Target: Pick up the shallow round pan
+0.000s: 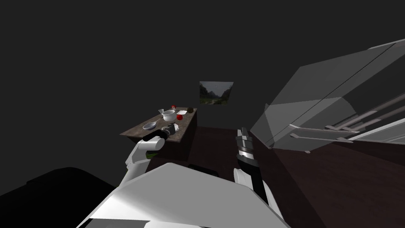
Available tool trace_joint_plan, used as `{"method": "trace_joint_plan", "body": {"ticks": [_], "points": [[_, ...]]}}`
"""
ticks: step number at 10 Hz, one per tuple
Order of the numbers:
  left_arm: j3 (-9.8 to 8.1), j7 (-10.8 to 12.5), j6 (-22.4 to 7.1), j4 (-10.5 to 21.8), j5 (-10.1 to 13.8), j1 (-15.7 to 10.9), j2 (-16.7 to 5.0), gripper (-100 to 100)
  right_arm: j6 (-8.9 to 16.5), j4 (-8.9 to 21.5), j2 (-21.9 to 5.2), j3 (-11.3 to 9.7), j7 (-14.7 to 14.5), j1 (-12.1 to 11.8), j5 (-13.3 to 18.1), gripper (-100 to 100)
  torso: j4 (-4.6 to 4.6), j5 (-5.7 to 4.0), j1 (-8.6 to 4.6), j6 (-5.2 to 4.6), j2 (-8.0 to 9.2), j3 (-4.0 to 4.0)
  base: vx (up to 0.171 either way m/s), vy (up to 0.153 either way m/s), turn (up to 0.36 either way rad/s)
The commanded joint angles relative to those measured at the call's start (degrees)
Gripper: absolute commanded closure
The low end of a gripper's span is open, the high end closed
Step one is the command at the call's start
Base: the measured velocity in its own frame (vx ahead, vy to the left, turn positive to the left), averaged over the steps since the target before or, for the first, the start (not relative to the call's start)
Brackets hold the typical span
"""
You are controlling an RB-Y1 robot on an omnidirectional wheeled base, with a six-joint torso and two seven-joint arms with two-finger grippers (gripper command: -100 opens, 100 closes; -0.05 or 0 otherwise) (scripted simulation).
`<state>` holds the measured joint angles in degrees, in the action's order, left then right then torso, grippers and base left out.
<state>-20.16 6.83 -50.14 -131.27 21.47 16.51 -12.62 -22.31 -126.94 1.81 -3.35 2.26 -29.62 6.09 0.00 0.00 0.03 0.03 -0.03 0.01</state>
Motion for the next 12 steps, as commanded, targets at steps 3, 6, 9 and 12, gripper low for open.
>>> {"method": "trace_joint_plan", "body": {"ticks": [3,6,9,12], "points": [[-1.51,0.49,-6.29,2.03,1.33,0.12,-1.89,-100,0.00,0.00,0.00,0.00,0.00,0.00,0.00,0,0.00,0.00,0.00,-0.01,-0.01,0.01,0.015,0.000,-0.046],[-2.36,0.83,-11.75,2.88,2.00,0.14,-3.07,-100,0.00,0.00,0.00,0.00,0.00,0.00,0.00,0,0.01,0.01,0.05,-0.01,-0.04,0.02,0.019,0.008,-0.036],[-3.98,1.49,-17.22,4.66,3.15,0.28,-5.51,-100,0.00,0.00,0.00,0.00,0.00,0.00,0.00,0,0.01,0.02,0.06,0.00,-0.06,0.03,0.027,0.014,-0.036],[-4.75,1.81,-21.44,5.56,3.62,0.39,-6.76,-100,0.00,0.00,0.00,0.00,0.00,0.00,0.00,0,0.02,0.02,0.09,-0.01,-0.10,0.06,0.032,0.019,-0.029]]}}
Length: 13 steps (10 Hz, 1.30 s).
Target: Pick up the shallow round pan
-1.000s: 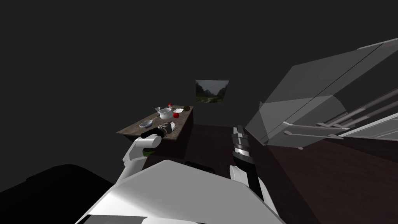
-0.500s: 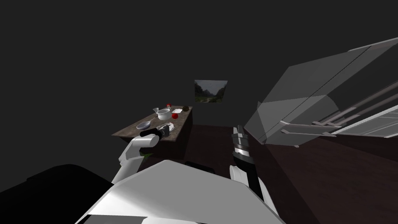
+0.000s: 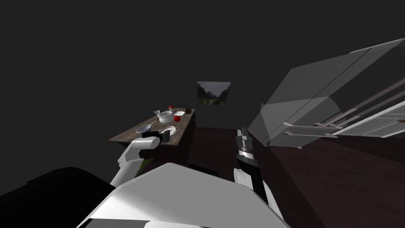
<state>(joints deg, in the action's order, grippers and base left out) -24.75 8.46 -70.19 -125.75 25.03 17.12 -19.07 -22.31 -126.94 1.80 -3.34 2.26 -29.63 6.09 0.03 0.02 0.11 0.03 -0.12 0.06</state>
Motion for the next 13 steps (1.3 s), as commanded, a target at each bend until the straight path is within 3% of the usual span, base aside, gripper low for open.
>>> {"method": "trace_joint_plan", "body": {"ticks": [1,7,10,13], "points": [[-0.90,0.50,-2.86,0.93,0.48,-0.10,-1.56,-100,0.00,0.00,0.00,0.00,0.00,0.00,0.00,0,0.00,0.00,0.00,0.00,0.00,0.00,0.034,0.014,-0.041],[-2.88,1.37,-11.41,3.45,1.44,0.33,-5.20,-100,0.00,0.00,0.00,0.00,0.00,0.00,0.00,0,0.00,0.00,0.00,0.00,-0.02,0.01,0.038,0.022,-0.027],[-3.44,1.63,-14.25,4.22,1.69,0.50,-6.34,-100,0.00,0.00,0.00,0.00,0.00,0.00,0.00,0,0.00,0.00,0.02,0.00,-0.01,0.01,0.035,0.025,-0.018],[-4.73,2.26,-19.60,6.24,2.27,1.04,-9.27,-100,0.00,0.00,0.00,0.00,0.00,0.00,0.00,0,0.01,0.01,0.09,-0.01,-0.07,0.04,0.055,0.040,-0.038]]}}
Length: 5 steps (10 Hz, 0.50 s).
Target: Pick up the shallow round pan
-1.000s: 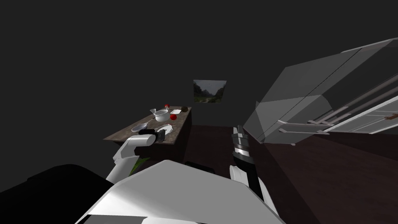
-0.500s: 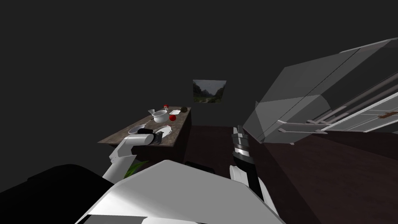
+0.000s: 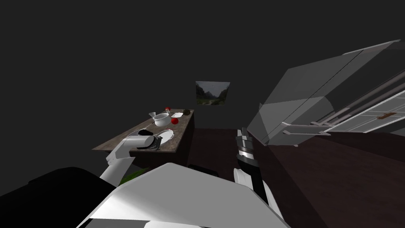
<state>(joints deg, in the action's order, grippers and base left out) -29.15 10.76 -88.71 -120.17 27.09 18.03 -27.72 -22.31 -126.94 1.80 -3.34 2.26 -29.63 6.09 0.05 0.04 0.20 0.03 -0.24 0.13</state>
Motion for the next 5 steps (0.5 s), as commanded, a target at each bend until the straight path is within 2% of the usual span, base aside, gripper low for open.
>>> {"method": "trace_joint_plan", "body": {"ticks": [1,2,4,5], "points": [[-0.63,0.13,-2.61,1.21,0.37,0.31,-1.37,-100,0.00,0.00,0.00,0.00,0.00,0.00,0.00,0,0.00,0.00,0.00,0.00,0.00,0.00,0.068,0.039,-0.023],[-0.63,0.13,-2.61,1.21,0.37,0.31,-1.37,-100,0.00,0.00,0.00,0.00,0.00,0.00,0.00,0,0.00,0.00,-0.01,0.01,0.00,0.00,0.037,0.023,-0.002],[-0.98,0.36,-4.65,2.07,0.60,0.65,-2.43,-100,0.00,0.00,0.00,0.00,0.00,0.01,0.00,0,-0.02,-0.02,-0.11,0.00,0.13,-0.07,0.024,0.016,-0.019],[-0.90,0.31,-4.08,1.90,0.58,0.37,-2.27,-100,0.00,0.00,0.00,0.00,0.00,0.00,0.00,0,-0.03,-0.03,-0.12,0.00,0.14,-0.08,0.013,0.008,-0.004]]}}
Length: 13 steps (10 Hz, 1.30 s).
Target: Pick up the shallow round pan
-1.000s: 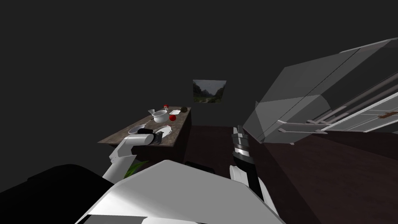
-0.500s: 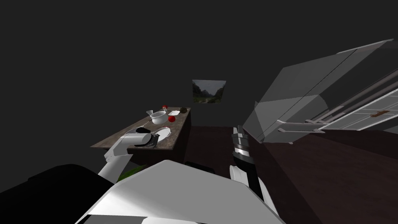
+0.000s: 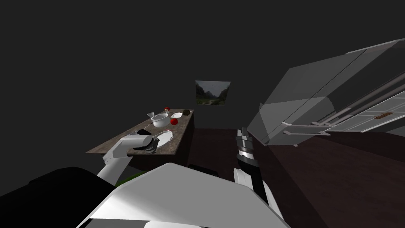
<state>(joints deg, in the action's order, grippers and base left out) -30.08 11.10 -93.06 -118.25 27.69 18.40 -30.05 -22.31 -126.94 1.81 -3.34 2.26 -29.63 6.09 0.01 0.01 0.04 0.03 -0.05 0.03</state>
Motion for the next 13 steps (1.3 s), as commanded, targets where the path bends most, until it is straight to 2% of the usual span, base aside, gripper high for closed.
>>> {"method": "trace_joint_plan", "body": {"ticks": [1,2,5,6,7,11,12,13], "points": [[0.00,0.00,0.00,0.00,0.00,0.00,0.00,0,0.00,0.00,0.00,0.00,0.00,0.00,0.00,0,0.00,0.00,0.00,0.00,0.00,0.00,0.000,0.000,0.000],[0.66,-0.42,1.85,2.02,-0.71,-0.34,0.31,-100,0.00,0.00,0.00,0.00,0.00,0.00,0.00,0,-0.01,-0.01,-0.03,0.00,0.04,-0.02,0.001,0.004,-0.014],[1.63,-1.04,4.60,5.05,-1.76,-0.85,0.77,-100,0.00,0.00,0.00,0.00,0.00,0.00,0.00,0,-0.02,0.00,-0.01,0.00,0.07,-0.04,-0.002,0.005,-0.015],[1.48,-0.86,3.94,4.35,-1.59,-0.72,0.73,-100,0.00,0.00,0.00,0.00,0.00,0.00,0.00,0,-0.02,0.00,-0.01,0.00,0.07,-0.04,0.000,0.000,0.000],[1.52,-0.91,4.15,4.46,-1.63,-0.73,0.75,100,0.00,0.00,0.00,0.00,0.00,0.00,0.00,0,-0.02,-0.01,-0.03,0.00,0.07,-0.04,0.000,0.000,0.000],[1.59,-1.01,4.06,4.45,-1.62,-0.70,0.74,100,0.00,0.00,0.00,0.00,0.00,0.00,0.00,0,-0.05,-0.01,-0.01,0.05,0.07,-0.06,0.000,0.000,-0.003],[1.60,-1.02,4.05,4.46,-1.62,-0.69,0.74,0,0.00,0.00,0.00,0.00,0.00,0.00,0.00,0,-0.06,-0.02,-0.02,0.05,0.08,-0.07,0.000,0.000,0.000],[0.82,-0.52,2.31,2.52,-0.88,-0.42,0.39,100,0.00,0.00,0.00,0.00,0.00,0.00,0.00,0,-0.07,-0.03,-0.03,0.05,0.09,-0.08,0.000,-0.005,0.022]]}}
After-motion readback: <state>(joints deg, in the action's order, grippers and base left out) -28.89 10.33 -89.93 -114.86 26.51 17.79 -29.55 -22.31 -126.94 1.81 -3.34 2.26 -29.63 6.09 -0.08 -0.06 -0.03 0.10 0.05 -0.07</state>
